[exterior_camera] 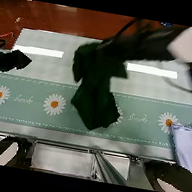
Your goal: Fold the shirts.
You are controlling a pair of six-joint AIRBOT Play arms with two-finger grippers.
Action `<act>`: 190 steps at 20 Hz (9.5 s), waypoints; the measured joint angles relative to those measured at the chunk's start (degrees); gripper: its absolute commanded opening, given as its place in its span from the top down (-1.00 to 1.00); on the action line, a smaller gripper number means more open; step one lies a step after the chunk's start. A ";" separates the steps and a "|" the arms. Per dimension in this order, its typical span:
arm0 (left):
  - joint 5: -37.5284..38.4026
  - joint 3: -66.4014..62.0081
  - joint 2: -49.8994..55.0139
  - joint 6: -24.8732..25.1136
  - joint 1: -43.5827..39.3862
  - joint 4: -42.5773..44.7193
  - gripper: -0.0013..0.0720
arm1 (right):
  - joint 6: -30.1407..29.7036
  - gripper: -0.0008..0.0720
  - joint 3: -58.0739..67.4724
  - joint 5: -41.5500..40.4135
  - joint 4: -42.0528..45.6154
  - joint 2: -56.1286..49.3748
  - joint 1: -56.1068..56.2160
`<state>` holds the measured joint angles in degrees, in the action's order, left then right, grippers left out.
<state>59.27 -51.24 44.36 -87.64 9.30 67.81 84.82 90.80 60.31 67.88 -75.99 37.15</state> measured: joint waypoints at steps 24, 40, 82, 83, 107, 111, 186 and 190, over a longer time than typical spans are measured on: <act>10.12 15.04 22.56 17.81 19.52 -23.74 -0.42 | 5.14 -0.14 -45.68 8.04 -3.43 27.96 -43.34; 9.60 9.62 37.07 27.50 5.75 -34.29 0.91 | 3.37 -0.14 -68.15 -0.66 -19.39 25.70 -33.77; 2.75 -48.33 -10.58 14.25 14.71 -20.22 0.91 | 8.48 0.89 3.26 39.71 11.52 42.49 -34.69; 3.82 -46.38 -10.71 13.51 12.92 -18.14 0.91 | 9.38 0.89 -2.27 40.09 10.43 43.89 -34.69; -4.98 -38.51 51.71 10.60 -0.76 -21.46 -0.42 | 2.75 -0.15 -16.94 -2.54 -15.72 -10.99 -51.30; 10.73 -40.11 50.77 9.14 9.70 -20.33 -0.42 | 1.36 -0.14 -10.08 5.99 -15.45 -8.83 -62.05; 13.35 -57.42 -6.78 0.66 -7.56 10.54 0.91 | 3.32 0.89 8.59 35.74 -0.20 42.64 -51.84; 12.72 -43.28 -2.40 -2.69 -12.46 16.04 0.91 | 2.78 0.89 -9.20 31.80 -4.28 43.71 -51.82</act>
<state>71.99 -94.52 41.95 -90.32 -3.16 83.85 87.59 81.60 92.12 63.59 -32.27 -14.68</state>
